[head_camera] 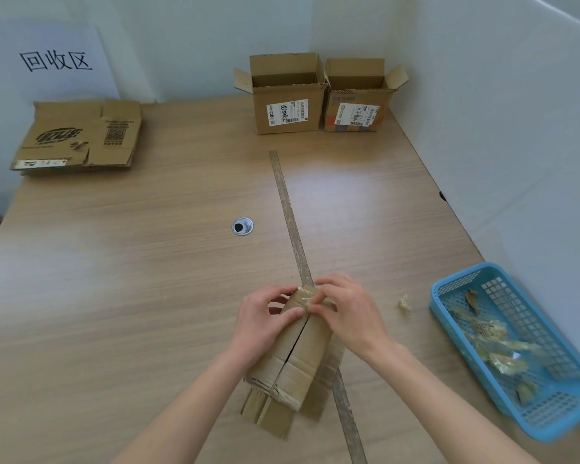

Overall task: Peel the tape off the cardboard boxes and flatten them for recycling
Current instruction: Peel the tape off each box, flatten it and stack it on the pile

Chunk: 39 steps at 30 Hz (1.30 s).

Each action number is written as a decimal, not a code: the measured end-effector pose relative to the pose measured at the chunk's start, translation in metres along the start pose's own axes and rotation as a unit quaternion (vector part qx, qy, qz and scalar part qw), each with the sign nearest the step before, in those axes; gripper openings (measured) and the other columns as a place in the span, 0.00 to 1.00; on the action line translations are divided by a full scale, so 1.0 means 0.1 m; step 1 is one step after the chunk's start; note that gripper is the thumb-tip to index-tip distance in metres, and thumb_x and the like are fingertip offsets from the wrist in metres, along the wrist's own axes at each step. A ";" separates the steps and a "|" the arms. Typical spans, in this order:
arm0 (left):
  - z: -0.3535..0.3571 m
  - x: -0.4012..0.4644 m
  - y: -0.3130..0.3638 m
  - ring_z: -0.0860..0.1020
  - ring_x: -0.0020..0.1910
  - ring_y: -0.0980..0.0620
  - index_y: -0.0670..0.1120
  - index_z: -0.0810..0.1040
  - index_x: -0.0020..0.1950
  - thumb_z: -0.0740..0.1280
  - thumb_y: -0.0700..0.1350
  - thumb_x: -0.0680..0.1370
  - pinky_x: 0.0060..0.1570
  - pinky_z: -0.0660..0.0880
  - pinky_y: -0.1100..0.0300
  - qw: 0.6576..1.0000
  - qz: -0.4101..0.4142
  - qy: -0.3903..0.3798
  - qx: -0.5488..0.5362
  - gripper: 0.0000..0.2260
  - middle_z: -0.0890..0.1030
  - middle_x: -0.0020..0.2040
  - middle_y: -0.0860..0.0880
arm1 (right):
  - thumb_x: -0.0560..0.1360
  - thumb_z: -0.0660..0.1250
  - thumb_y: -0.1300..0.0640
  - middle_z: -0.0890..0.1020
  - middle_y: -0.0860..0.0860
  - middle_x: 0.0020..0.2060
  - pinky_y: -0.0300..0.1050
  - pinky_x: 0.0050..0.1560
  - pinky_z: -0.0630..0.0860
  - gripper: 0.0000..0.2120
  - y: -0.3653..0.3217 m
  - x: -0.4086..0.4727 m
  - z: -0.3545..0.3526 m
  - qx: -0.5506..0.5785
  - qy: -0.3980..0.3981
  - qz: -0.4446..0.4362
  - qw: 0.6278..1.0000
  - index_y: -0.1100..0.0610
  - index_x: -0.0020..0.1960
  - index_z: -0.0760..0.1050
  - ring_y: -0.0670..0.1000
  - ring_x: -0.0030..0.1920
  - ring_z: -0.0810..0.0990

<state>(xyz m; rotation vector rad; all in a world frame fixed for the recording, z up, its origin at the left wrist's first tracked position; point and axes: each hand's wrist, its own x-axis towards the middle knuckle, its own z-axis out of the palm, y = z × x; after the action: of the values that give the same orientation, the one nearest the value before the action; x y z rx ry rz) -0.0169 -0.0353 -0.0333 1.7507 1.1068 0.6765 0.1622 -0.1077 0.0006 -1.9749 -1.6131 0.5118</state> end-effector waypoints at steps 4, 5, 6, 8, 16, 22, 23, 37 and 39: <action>-0.02 0.03 -0.04 0.83 0.49 0.60 0.53 0.85 0.59 0.80 0.44 0.71 0.48 0.82 0.56 0.999 0.022 -0.014 0.024 0.17 0.85 0.52 0.59 | 0.76 0.73 0.55 0.84 0.43 0.34 0.43 0.42 0.76 0.07 0.05 0.03 0.04 0.080 0.054 0.144 0.985 0.50 0.41 0.77 0.43 0.38 0.83; -0.04 0.05 -0.05 0.83 0.49 0.60 0.52 0.86 0.59 0.80 0.43 0.72 0.49 0.82 0.55 0.999 0.029 -0.023 0.032 0.17 0.85 0.53 0.57 | 0.76 0.73 0.54 0.84 0.43 0.33 0.42 0.42 0.77 0.07 0.06 0.04 0.05 0.125 0.068 0.196 0.970 0.50 0.40 0.78 0.40 0.38 0.83; -0.07 0.06 -0.05 0.83 0.49 0.60 0.51 0.85 0.60 0.80 0.43 0.72 0.50 0.82 0.55 0.998 0.035 -0.033 0.042 0.17 0.86 0.53 0.55 | 0.76 0.74 0.54 0.85 0.43 0.33 0.43 0.44 0.79 0.07 0.06 0.04 0.07 0.170 0.074 0.240 0.953 0.51 0.41 0.78 0.39 0.37 0.83; -0.11 0.08 -0.01 0.83 0.49 0.59 0.50 0.85 0.61 0.79 0.43 0.73 0.52 0.81 0.54 0.995 0.042 -0.046 0.076 0.17 0.86 0.54 0.54 | 0.77 0.73 0.54 0.86 0.44 0.34 0.49 0.48 0.82 0.05 0.08 0.03 0.09 0.234 0.068 0.289 0.926 0.52 0.43 0.80 0.41 0.38 0.84; 0.07 -0.22 0.16 0.79 0.63 0.50 0.55 0.73 0.74 0.62 0.66 0.79 0.64 0.72 0.54 0.966 0.001 -0.007 0.257 0.27 0.81 0.66 0.53 | 0.82 0.59 0.53 0.86 0.45 0.46 0.43 0.54 0.81 0.15 0.10 -0.09 -0.03 0.322 -0.037 0.230 0.917 0.49 0.58 0.84 0.50 0.54 0.84; 0.13 -0.28 0.11 0.72 0.70 0.57 0.53 0.65 0.79 0.54 0.82 0.66 0.69 0.64 0.57 0.945 0.024 -0.048 0.322 0.50 0.74 0.73 0.57 | 0.70 0.74 0.36 0.80 0.40 0.49 0.42 0.51 0.77 0.18 0.03 0.02 -0.09 0.021 -0.070 0.083 0.994 0.44 0.55 0.82 0.41 0.45 0.79; 0.13 -0.27 0.10 0.72 0.71 0.57 0.53 0.64 0.80 0.54 0.82 0.66 0.69 0.64 0.57 0.945 0.024 -0.050 0.321 0.50 0.73 0.73 0.57 | 0.70 0.75 0.37 0.79 0.40 0.52 0.45 0.50 0.78 0.18 -0.01 0.05 -0.08 -0.002 -0.068 0.062 0.996 0.44 0.55 0.81 0.42 0.46 0.80; 0.10 -0.31 0.12 0.77 0.66 0.55 0.54 0.68 0.77 0.53 0.80 0.68 0.64 0.69 0.57 0.938 0.037 -0.040 0.341 0.46 0.77 0.70 0.57 | 0.80 0.65 0.55 0.86 0.51 0.45 0.49 0.44 0.78 0.09 -0.15 -0.02 0.18 -0.084 0.041 0.036 0.995 0.55 0.52 0.84 0.55 0.44 0.84; 0.09 -0.29 0.12 0.76 0.66 0.54 0.54 0.68 0.78 0.53 0.80 0.68 0.65 0.69 0.56 0.936 0.040 -0.048 0.347 0.46 0.77 0.70 0.56 | 0.78 0.66 0.54 0.87 0.48 0.44 0.47 0.49 0.79 0.08 -0.15 -0.01 0.20 -0.023 0.063 0.101 0.993 0.52 0.50 0.85 0.50 0.45 0.84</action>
<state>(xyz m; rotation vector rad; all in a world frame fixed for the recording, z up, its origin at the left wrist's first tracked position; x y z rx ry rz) -0.0183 -0.0672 -0.0256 2.4034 1.3070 0.2399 0.1379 -0.1035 -0.0058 -2.1722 -1.3684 0.4208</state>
